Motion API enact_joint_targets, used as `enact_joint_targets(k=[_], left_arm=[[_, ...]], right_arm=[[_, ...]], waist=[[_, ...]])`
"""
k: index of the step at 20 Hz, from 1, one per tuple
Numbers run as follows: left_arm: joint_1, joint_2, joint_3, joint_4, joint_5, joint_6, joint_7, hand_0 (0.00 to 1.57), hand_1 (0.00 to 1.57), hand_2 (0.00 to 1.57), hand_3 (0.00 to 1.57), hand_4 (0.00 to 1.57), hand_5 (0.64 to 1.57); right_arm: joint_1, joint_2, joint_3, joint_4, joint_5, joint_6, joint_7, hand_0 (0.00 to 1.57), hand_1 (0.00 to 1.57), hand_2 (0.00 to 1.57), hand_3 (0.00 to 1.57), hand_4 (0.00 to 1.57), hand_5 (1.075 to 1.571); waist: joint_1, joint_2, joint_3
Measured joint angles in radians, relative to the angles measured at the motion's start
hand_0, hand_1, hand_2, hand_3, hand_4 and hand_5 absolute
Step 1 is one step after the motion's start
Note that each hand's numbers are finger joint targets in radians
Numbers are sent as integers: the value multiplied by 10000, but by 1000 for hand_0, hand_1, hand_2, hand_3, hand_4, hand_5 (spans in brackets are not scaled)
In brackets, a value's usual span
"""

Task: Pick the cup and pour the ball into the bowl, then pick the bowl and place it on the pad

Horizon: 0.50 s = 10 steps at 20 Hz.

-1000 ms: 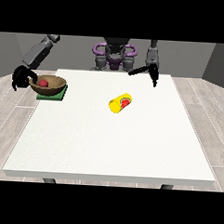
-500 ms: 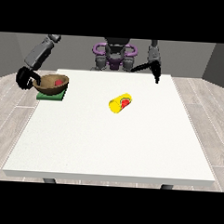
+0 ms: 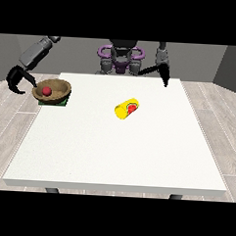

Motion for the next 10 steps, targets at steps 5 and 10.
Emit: enact_joint_targets(k=[5, 10], left_arm=[[327, -11, -22, -227, 4, -19, -28, 0, 0, 0, 0, 0, 1569], [418, -179, -54, 40, -20, 75, -25, 0, 0, 0, 0, 0, 1569]], right_arm=[[-52, -214, 42, 21, 92, 15, 121, 0, 0, 325, 238, 0, 1495], [-339, -759, -27, -64, -38, 648, 770, 0, 0, 189, 288, 0, 1503]], waist=[[-92, -113, -1], [-303, -579, -2]])
